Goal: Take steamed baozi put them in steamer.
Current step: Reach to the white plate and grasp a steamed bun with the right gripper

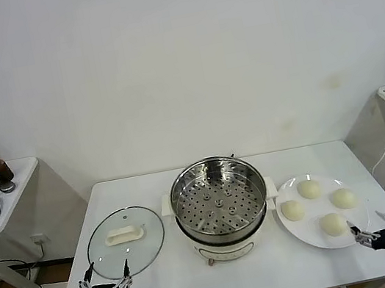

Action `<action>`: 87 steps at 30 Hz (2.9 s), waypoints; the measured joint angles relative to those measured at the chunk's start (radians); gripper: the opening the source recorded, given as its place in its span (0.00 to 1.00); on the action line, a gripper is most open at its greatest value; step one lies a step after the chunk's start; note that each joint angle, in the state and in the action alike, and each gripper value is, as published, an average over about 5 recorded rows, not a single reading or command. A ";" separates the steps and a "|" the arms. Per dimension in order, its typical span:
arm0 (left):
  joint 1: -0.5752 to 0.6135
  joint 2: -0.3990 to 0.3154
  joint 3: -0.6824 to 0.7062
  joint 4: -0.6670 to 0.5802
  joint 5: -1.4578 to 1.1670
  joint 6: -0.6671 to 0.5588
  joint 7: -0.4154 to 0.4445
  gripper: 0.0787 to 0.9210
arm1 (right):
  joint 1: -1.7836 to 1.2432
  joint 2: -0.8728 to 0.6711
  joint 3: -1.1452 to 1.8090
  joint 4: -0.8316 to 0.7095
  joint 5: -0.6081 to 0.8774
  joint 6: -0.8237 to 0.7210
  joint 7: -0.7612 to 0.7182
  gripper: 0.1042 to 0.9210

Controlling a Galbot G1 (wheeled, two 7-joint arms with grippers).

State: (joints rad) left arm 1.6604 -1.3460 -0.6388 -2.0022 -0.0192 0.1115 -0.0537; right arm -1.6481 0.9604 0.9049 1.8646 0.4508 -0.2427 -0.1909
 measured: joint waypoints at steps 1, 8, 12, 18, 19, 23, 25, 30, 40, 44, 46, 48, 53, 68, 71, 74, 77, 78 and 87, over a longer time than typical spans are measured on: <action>0.000 0.000 0.000 -0.001 0.001 0.000 -0.001 0.88 | 0.008 -0.007 -0.001 -0.003 -0.009 -0.004 -0.006 0.88; 0.008 -0.001 -0.008 -0.015 0.021 0.004 -0.007 0.88 | 0.140 -0.146 -0.032 -0.056 -0.198 -0.044 -0.167 0.88; 0.013 -0.010 -0.014 -0.028 0.036 0.006 -0.014 0.88 | 0.261 -0.250 -0.086 -0.110 -0.343 -0.051 -0.333 0.88; 0.030 -0.025 -0.013 -0.052 0.060 0.005 -0.025 0.88 | 0.525 -0.367 -0.265 -0.219 -0.532 -0.021 -0.592 0.88; 0.033 -0.027 -0.011 -0.057 0.064 0.005 -0.028 0.88 | 0.577 -0.379 -0.308 -0.239 -0.559 -0.011 -0.630 0.88; 0.049 -0.038 -0.007 -0.072 0.076 0.004 -0.037 0.88 | 0.789 -0.407 -0.503 -0.320 -0.664 0.038 -0.757 0.88; 0.058 -0.044 -0.003 -0.077 0.080 0.004 -0.042 0.88 | 0.891 -0.409 -0.604 -0.364 -0.710 0.066 -0.804 0.88; 0.075 -0.056 0.004 -0.080 0.090 0.003 -0.054 0.88 | 1.104 -0.374 -0.811 -0.476 -0.799 0.134 -0.885 0.88; 0.083 -0.055 0.005 -0.084 0.109 0.004 -0.056 0.88 | 1.323 -0.216 -1.005 -0.738 -0.941 0.280 -0.962 0.88; 0.088 -0.056 0.003 -0.090 0.114 0.008 -0.050 0.88 | 1.356 -0.174 -1.043 -0.805 -0.978 0.315 -0.992 0.88; 0.087 -0.060 0.002 -0.092 0.116 0.011 -0.049 0.88 | 1.368 -0.156 -1.055 -0.834 -0.992 0.328 -1.000 0.88; 0.086 -0.062 0.001 -0.092 0.118 0.016 -0.048 0.88 | 1.379 -0.139 -1.063 -0.860 -1.005 0.340 -1.004 0.88; 0.083 -0.062 -0.003 -0.091 0.120 0.022 -0.045 0.88 | 1.402 -0.098 -1.076 -0.919 -1.041 0.362 -1.003 0.88; 0.082 -0.070 -0.010 -0.093 0.121 0.037 -0.041 0.88 | 1.415 -0.020 -1.074 -1.015 -1.119 0.381 -0.981 0.88; 0.084 -0.072 -0.010 -0.095 0.122 0.039 -0.041 0.88 | 1.414 -0.013 -1.071 -1.024 -1.128 0.381 -0.977 0.88; 0.084 -0.072 -0.010 -0.098 0.122 0.040 -0.041 0.88 | 1.414 -0.008 -1.070 -1.030 -1.133 0.382 -0.974 0.88; 0.084 -0.072 -0.010 -0.099 0.122 0.041 -0.041 0.88 | 1.413 -0.005 -1.068 -1.034 -1.135 0.383 -0.974 0.85; 0.084 -0.072 -0.011 -0.099 0.122 0.041 -0.041 0.88 | 1.413 -0.004 -1.067 -1.036 -1.136 0.383 -0.974 0.84; 0.084 -0.075 -0.009 -0.102 0.123 0.041 -0.041 0.88 | 1.413 -0.003 -1.056 -1.044 -1.127 0.380 -0.970 0.65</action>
State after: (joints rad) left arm 1.7448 -1.4208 -0.6475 -2.1043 0.1034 0.1528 -0.0947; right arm -0.2348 0.9578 -0.1509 0.8210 -0.6759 0.1377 -1.1609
